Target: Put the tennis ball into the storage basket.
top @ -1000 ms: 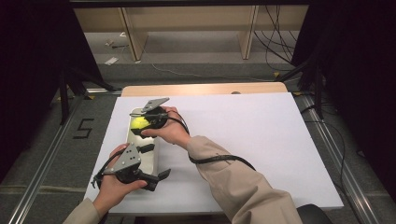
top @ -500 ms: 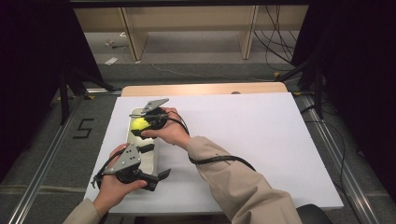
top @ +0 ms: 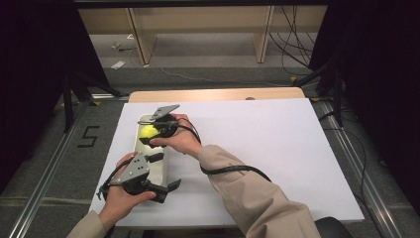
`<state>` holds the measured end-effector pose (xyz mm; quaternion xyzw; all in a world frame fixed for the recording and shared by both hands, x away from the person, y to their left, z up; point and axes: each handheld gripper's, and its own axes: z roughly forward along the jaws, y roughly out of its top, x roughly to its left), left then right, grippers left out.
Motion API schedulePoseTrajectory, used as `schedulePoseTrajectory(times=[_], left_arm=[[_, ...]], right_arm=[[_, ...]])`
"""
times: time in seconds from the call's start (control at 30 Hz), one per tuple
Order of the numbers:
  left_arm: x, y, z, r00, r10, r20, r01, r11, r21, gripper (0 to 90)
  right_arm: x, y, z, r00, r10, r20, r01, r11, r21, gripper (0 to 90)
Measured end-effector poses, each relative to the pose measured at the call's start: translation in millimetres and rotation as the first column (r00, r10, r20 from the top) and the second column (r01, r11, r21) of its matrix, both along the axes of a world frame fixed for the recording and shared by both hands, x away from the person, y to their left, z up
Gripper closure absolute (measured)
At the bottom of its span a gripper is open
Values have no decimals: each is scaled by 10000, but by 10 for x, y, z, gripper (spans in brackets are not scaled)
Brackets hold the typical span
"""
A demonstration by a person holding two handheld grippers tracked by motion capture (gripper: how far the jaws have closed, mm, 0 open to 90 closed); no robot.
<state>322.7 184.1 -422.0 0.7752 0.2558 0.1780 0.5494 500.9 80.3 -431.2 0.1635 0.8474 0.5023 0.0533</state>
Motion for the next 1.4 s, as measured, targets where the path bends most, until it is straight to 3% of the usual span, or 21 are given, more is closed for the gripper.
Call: schedulePoseTrajectory(times=[0.2,0.33,0.8,1.4], left_arm=[[0,-1,0,10000,-7,-1,7,10000,9,4],[1,-2,-1,10000,-24,-6,24,10000,14,4],[0,0,-1,10000,-11,-6,11,10000,15,4],[2,-1,-3,10000,7,-19,-7,10000,24,4]], right_arm=[[18,-14,45,9999,-36,-104,41,9989,467,196],[35,-40,40,9998,-110,-167,119,9985,532,154],[37,-156,128,9993,-377,-39,379,9952,897,149],[20,-525,199,9966,-826,68,814,9910,1060,148]])
